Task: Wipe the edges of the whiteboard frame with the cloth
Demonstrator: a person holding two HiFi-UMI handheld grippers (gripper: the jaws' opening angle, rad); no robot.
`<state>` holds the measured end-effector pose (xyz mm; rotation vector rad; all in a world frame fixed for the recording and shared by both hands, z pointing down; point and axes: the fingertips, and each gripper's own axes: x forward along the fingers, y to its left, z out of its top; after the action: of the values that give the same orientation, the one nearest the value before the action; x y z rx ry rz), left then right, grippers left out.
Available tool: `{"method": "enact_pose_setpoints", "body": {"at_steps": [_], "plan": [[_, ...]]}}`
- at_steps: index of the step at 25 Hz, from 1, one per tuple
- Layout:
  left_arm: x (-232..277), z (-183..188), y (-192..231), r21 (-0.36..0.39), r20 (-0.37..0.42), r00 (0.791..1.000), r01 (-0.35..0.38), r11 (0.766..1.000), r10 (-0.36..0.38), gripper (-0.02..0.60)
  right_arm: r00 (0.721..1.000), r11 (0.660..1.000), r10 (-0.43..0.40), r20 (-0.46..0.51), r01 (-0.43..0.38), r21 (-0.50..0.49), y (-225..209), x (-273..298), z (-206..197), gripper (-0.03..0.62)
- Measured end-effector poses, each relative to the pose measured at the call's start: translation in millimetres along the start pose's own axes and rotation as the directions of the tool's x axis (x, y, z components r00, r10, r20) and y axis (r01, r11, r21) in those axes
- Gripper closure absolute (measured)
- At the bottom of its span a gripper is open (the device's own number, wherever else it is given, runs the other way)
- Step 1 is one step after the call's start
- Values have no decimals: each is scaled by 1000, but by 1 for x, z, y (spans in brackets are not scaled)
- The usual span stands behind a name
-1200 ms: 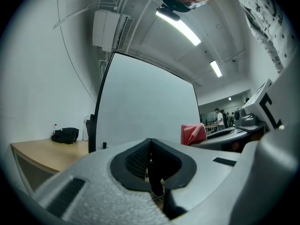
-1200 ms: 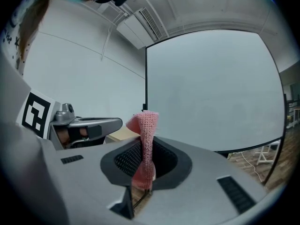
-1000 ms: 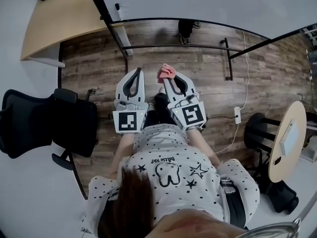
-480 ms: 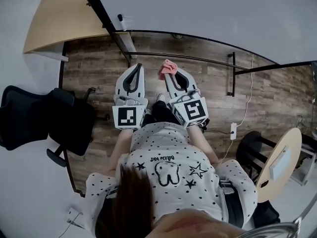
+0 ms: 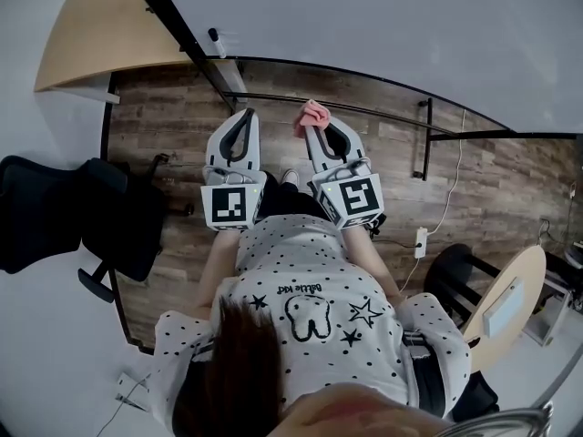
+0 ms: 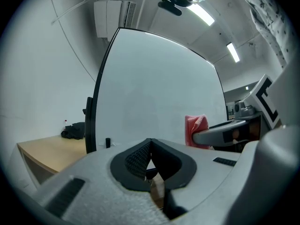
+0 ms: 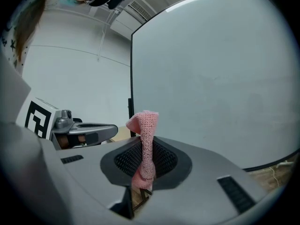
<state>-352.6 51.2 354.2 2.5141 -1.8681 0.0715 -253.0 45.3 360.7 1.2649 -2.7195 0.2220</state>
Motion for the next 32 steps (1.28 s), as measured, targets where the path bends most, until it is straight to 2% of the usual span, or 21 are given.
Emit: {"method": "enact_pose_setpoints", "body": {"at_steps": [5, 14, 21, 25, 32], "plan": [[13, -2, 24, -9, 10, 1000, 1, 1000, -1, 566, 1000, 1000, -11, -2, 11, -2, 4, 26, 2, 558], [44, 2, 90, 12, 16, 999, 46, 999, -46, 566, 999, 999, -44, -15, 44, -1, 25, 97, 12, 557], [57, -8, 119, -16, 12, 997, 77, 997, -77, 566, 997, 997, -80, -19, 80, -13, 33, 130, 7, 557], [64, -26, 137, -6, -8, 997, 81, 997, -81, 566, 995, 995, -99, -27, 98, -30, 33, 151, -6, 559], [74, -72, 149, -46, -75, 996, 49, 998, -53, 566, 994, 995, -86, -62, 82, -56, 30, 186, -44, 557]]}}
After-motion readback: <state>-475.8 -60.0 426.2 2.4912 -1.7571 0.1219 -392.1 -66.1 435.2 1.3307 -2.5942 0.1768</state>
